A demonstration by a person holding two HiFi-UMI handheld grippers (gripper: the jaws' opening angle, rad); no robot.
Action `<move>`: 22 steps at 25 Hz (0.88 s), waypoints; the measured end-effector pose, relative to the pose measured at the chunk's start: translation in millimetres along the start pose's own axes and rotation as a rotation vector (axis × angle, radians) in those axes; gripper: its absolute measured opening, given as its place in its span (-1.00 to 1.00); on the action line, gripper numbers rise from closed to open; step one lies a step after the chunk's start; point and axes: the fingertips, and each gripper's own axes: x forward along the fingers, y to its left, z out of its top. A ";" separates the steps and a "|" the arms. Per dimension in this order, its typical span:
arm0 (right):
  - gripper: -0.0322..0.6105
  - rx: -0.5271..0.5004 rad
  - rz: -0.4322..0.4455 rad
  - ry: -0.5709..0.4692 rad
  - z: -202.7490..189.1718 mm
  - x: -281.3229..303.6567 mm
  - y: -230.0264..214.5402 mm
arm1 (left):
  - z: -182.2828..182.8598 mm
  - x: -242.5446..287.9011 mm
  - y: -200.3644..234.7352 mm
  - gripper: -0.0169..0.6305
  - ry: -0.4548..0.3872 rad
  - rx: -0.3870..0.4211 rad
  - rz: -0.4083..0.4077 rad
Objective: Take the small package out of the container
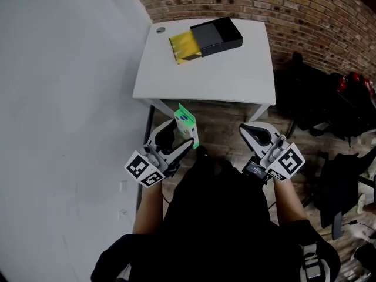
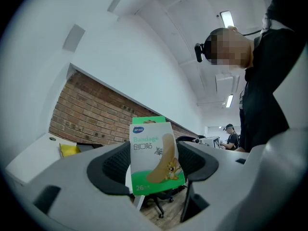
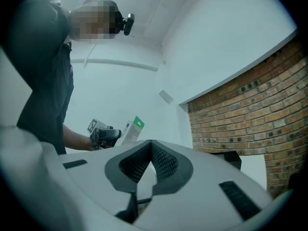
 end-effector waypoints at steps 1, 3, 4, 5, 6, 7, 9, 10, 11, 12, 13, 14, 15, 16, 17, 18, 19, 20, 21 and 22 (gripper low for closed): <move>-0.88 0.003 0.011 -0.001 -1.2 -0.1 1.7 | 0.2 1.5 -2.8 0.05 0.000 -0.002 -0.001; -0.88 0.005 0.034 -0.003 -4.0 -0.1 7.6 | 0.5 1.0 -8.8 0.05 -0.010 -0.010 -0.001; -0.88 0.005 0.044 -0.004 -5.8 -0.4 11.0 | -0.5 -0.6 -11.6 0.05 -0.016 -0.014 0.002; -0.88 0.006 0.053 -0.005 -7.6 -0.8 13.8 | -2.6 -2.3 -13.6 0.05 -0.018 -0.017 0.006; -0.88 0.007 0.059 -0.007 -9.1 -1.0 15.7 | -5.4 -3.7 -14.9 0.05 -0.015 -0.018 0.011; -0.88 0.010 0.063 -0.008 -10.3 -1.1 16.9 | -8.4 -4.9 -15.6 0.05 -0.010 -0.019 0.015; -0.88 0.015 0.064 -0.011 -11.3 -1.7 19.1 | -13.5 -6.9 -16.8 0.05 0.002 -0.019 0.018; -0.88 0.017 0.063 -0.011 -11.3 -2.1 20.2 | -15.2 -8.0 -17.3 0.05 0.008 -0.019 0.016; -0.88 0.017 0.060 -0.010 -11.2 -2.2 21.0 | -16.3 -9.2 -17.5 0.05 0.014 -0.020 0.012; -0.88 0.016 0.056 -0.009 -11.1 -1.8 21.4 | -17.0 -10.5 -17.1 0.05 0.017 -0.022 0.005; -0.88 0.014 0.050 -0.008 -10.9 -0.9 21.4 | -17.2 -12.1 -16.0 0.05 0.017 -0.028 -0.005; -0.88 0.012 0.042 -0.008 -10.5 0.5 21.0 | -17.0 -14.0 -14.2 0.05 0.015 -0.035 -0.015; -0.88 0.009 0.033 -0.009 -9.8 2.4 20.2 | -16.6 -16.1 -11.5 0.05 0.011 -0.042 -0.025; -0.88 0.006 0.023 -0.010 -8.8 4.3 19.2 | -16.2 -18.0 -8.4 0.05 0.008 -0.048 -0.032; -0.88 0.005 0.011 -0.010 -7.9 5.8 17.9 | -15.9 -19.4 -5.5 0.05 0.007 -0.052 -0.038; -0.88 0.006 0.000 -0.012 -7.1 6.7 16.9 | -15.3 -20.3 -3.1 0.05 0.008 -0.054 -0.044; -0.88 0.009 -0.011 -0.014 -6.5 7.9 16.8 | -14.1 -21.0 -1.1 0.05 0.009 -0.056 -0.051; -0.88 0.014 -0.018 -0.016 -6.4 10.1 17.9 | -11.8 -22.2 0.9 0.05 0.009 -0.055 -0.058; -0.88 0.018 -0.022 -0.017 -6.8 14.0 19.9 | -8.6 -24.4 3.7 0.05 0.007 -0.053 -0.064; -0.88 0.019 -0.024 -0.016 -7.6 20.1 22.4 | -4.9 -27.6 7.7 0.05 0.004 -0.050 -0.069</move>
